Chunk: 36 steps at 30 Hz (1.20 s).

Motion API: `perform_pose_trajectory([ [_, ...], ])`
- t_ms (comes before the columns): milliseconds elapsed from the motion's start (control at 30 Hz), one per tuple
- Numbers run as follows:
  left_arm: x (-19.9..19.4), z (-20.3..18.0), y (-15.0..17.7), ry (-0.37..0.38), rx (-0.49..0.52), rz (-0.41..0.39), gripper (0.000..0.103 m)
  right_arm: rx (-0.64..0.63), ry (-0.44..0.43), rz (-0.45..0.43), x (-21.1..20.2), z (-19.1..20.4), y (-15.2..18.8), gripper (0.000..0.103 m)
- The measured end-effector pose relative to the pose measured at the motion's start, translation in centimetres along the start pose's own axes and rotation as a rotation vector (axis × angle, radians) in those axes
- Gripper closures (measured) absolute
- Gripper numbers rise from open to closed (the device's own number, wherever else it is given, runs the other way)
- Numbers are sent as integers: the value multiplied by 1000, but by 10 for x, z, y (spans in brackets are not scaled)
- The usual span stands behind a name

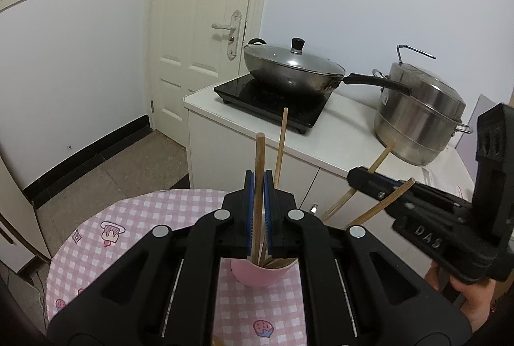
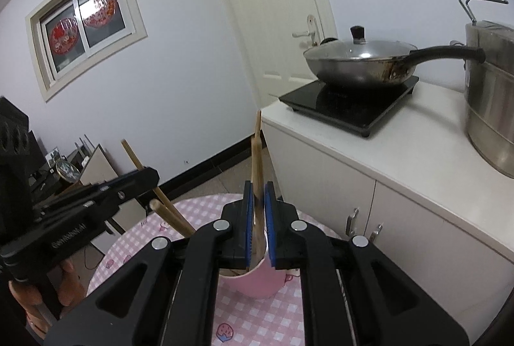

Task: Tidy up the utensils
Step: 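Open both tools to release chopsticks into the pink cup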

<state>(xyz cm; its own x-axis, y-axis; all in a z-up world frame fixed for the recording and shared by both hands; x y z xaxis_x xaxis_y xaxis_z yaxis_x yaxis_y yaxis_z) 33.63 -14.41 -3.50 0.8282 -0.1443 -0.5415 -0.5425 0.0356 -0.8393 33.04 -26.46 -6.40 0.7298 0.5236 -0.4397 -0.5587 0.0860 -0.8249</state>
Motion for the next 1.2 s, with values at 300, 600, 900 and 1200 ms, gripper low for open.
perform_pose_trajectory([
  [300,-9,4,2,18,-10,4,96,-3,13,15,0,2,6,95],
  [600,-35,9,9,49,-22,1,96,-32,42,-7,-27,18,9,84],
  [900,-78,20,20,57,-18,-19,96,-52,85,-21,-54,39,20,79],
  [1200,-117,54,46,46,-23,-21,92,-89,49,2,-61,78,43,78],
])
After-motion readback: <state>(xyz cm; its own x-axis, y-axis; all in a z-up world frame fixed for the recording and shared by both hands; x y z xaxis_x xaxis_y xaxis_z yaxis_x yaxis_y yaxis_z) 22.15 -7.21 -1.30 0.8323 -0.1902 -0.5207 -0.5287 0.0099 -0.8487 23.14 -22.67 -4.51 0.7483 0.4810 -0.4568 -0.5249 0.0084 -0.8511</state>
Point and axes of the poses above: each gripper's, at about its wrist camera, not at the fingertips, and x roughly the way its jaws point, z to its left, y to its underside, the point moved 5 cm from there along x, roughly the way its jaws point, and after that the axes turned 9 degrees about -y, right-handed, at the moved point
